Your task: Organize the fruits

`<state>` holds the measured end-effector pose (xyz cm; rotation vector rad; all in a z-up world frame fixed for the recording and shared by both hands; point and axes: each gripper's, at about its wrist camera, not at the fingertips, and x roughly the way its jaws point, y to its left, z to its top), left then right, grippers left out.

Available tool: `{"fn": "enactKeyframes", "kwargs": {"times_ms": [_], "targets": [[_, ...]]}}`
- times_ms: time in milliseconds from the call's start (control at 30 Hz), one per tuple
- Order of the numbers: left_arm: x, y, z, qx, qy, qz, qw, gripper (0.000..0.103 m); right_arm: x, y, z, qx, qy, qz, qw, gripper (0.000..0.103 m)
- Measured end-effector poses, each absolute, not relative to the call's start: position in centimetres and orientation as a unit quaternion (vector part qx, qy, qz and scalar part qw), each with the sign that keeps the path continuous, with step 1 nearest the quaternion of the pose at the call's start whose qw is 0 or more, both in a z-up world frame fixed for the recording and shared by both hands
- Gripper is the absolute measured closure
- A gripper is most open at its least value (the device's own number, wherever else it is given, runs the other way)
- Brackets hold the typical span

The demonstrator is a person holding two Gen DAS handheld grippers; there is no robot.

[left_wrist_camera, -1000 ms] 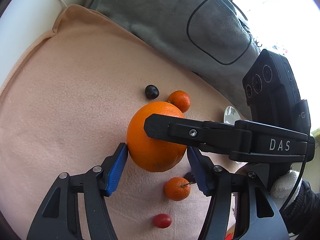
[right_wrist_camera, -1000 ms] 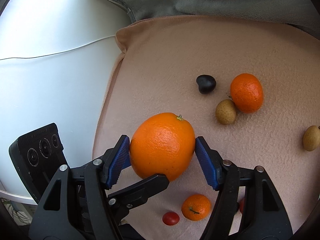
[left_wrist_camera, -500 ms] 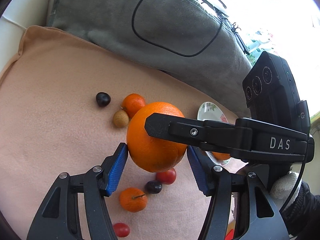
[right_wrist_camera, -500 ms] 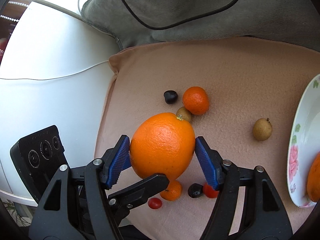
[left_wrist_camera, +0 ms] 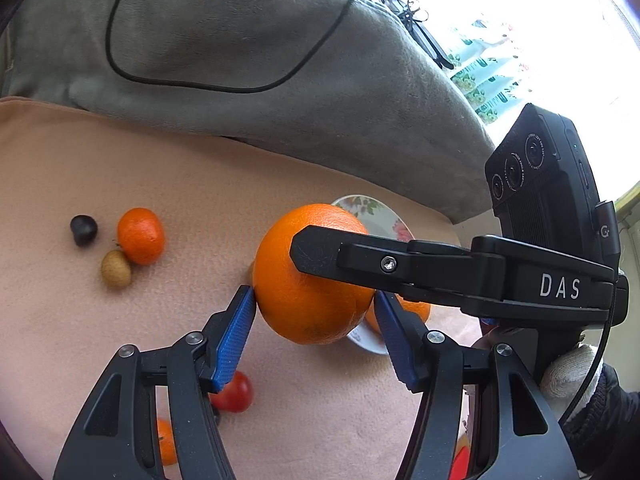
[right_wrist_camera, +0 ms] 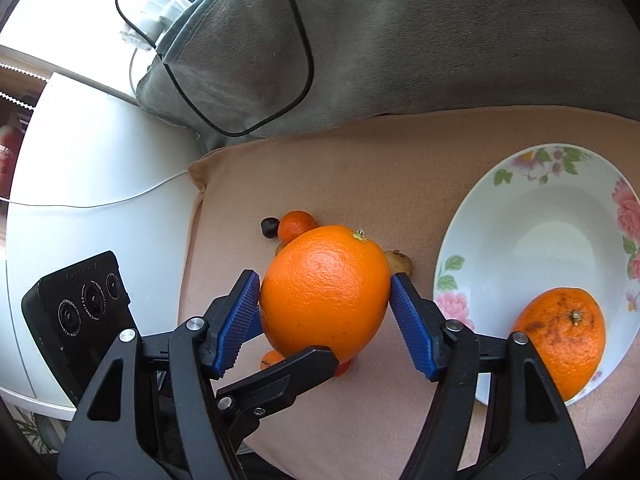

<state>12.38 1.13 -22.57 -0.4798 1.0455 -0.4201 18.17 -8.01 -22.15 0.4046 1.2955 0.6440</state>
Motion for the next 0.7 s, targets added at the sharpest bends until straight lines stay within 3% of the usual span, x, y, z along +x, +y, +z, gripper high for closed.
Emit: {"fn": "enactKeyframes", "kwargs": {"times_ms": [700], "targets": [[16.4,-6.4,-22.8,-0.202,0.501,-0.229,0.810,0.042,20.9,-17.6,-23.2,0.217,0.579,0.253,0.744,0.033]]}}
